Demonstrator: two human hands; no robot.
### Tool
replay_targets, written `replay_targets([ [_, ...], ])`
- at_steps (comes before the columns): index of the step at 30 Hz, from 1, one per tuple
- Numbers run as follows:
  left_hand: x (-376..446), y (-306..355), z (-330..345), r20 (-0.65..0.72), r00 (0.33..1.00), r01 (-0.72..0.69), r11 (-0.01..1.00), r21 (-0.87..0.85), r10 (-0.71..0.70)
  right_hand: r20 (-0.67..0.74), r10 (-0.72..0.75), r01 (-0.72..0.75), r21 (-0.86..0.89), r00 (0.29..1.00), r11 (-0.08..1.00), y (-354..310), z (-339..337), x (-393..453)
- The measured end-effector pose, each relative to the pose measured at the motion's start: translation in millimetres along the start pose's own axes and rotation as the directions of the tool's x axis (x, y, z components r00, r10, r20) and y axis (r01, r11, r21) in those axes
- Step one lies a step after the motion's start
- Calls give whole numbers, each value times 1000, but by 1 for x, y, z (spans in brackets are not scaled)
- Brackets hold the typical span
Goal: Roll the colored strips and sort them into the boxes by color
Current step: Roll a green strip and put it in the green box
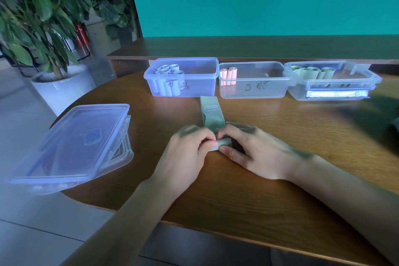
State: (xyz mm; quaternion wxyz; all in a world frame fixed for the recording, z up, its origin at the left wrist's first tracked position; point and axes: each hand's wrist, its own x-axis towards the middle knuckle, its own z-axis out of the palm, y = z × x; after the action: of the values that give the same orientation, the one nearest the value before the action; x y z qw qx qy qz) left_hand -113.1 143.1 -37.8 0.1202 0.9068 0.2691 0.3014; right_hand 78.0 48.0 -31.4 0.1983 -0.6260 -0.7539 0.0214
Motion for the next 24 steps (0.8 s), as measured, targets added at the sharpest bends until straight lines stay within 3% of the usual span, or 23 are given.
replay_targets([
  [7,-1,-2,-1,48,996,72,997,0,-72,26,62,-59,-98,998,993,4,3,-1],
  [10,-1,-3,0,36,994,106,994,-16,-106,29,77,-76,-45,997,996,6,3,1],
  [16,4,-7,0,41,996,75,997,-2,-75,-2,82,-82,43,997,996,11,4,5],
  [24,9,-10,2,58,998,43,998,-41,-41,-8,58,-58,34,998,998,11,5,8],
])
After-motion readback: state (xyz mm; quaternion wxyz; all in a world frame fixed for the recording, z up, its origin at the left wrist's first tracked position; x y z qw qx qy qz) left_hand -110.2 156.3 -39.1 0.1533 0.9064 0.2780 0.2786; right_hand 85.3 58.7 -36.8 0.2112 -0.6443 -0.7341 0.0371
